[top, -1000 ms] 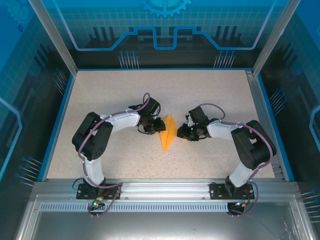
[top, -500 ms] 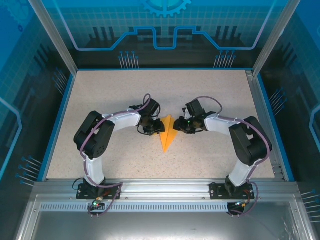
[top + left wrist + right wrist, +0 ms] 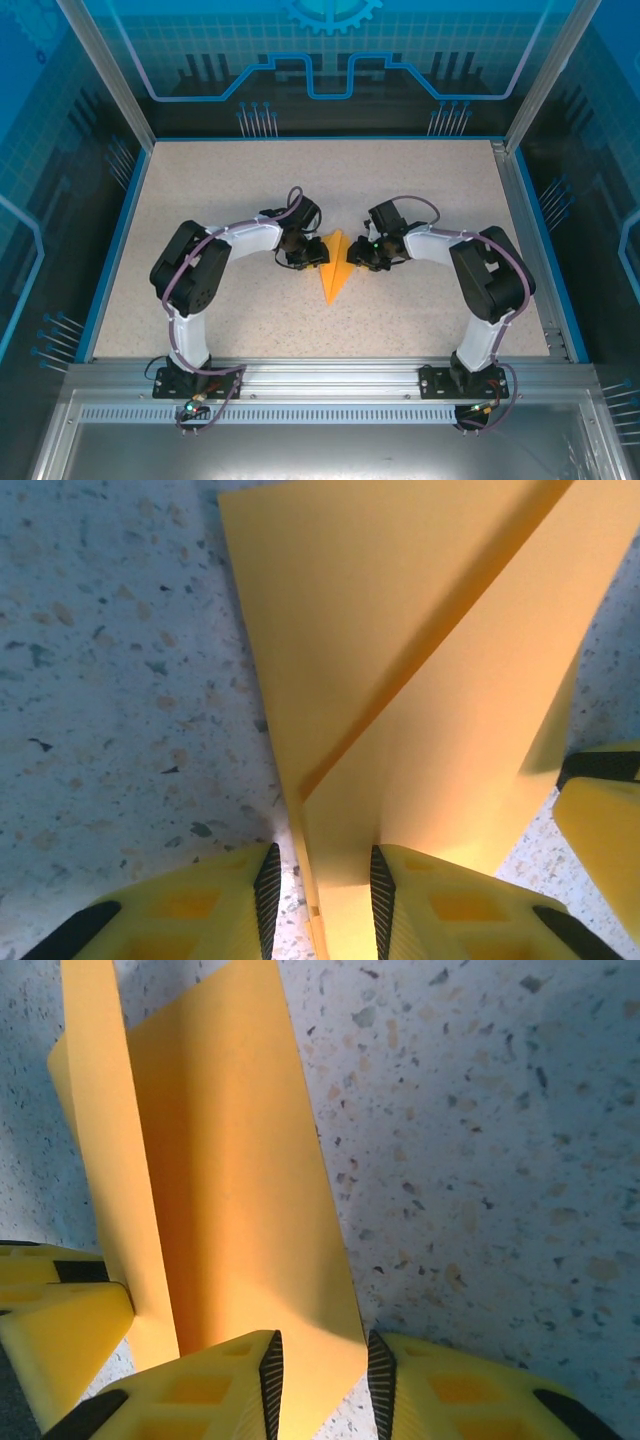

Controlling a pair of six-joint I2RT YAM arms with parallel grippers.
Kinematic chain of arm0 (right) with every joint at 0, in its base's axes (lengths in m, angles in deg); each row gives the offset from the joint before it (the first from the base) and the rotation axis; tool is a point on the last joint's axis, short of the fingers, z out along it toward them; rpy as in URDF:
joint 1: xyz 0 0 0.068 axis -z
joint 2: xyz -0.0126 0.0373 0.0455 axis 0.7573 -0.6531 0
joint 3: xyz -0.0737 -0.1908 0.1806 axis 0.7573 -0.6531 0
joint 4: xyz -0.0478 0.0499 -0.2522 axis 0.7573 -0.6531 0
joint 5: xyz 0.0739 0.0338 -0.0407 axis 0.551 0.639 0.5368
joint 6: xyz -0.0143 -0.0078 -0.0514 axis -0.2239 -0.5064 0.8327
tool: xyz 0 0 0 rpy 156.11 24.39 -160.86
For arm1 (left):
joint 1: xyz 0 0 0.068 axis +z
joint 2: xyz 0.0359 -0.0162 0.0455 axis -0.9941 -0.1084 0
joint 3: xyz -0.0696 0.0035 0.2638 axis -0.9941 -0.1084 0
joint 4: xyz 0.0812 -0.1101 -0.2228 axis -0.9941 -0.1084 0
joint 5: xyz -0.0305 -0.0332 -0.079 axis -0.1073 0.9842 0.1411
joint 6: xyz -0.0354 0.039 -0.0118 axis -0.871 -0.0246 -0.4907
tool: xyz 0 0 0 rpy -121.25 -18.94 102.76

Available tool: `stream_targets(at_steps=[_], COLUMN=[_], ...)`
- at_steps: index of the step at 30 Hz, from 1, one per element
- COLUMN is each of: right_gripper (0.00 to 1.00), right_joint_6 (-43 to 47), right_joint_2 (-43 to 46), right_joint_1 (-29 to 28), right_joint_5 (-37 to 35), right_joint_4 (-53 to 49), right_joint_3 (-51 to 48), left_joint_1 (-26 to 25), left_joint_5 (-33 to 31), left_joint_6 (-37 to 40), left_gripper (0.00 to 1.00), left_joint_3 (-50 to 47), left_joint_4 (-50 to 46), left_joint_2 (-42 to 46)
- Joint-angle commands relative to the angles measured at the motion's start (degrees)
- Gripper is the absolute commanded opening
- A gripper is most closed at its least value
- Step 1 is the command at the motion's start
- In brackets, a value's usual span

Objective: Fold a paper plane with a square sheet of paper (pick it up from the middle)
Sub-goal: Turn over the paper at the center of the table.

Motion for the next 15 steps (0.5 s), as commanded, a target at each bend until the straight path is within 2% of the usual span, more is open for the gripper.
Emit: stream_targets(at_steps=[1,15], right_gripper=[0.32,0.35], right_joint_6=[0.4,-1.9], right_joint_2=[-2.7,-1.1], right_joint_1=[-1.5,-2.9], right_joint_5=[1.1,2.2], right_joint_4=[-0.9,0.6], right_joint_3=[1.9,3.9], left_joint_1=[0.3,0.3], left_joint_5=[0.3,-0.1], left_joint_6=[1.5,1.3], left_gripper=[0.32,0.28], left_joint_3=[1.3,0.3], left_joint_4=[-1.7,-1.5], left_joint_2=[-1.6,-2.3])
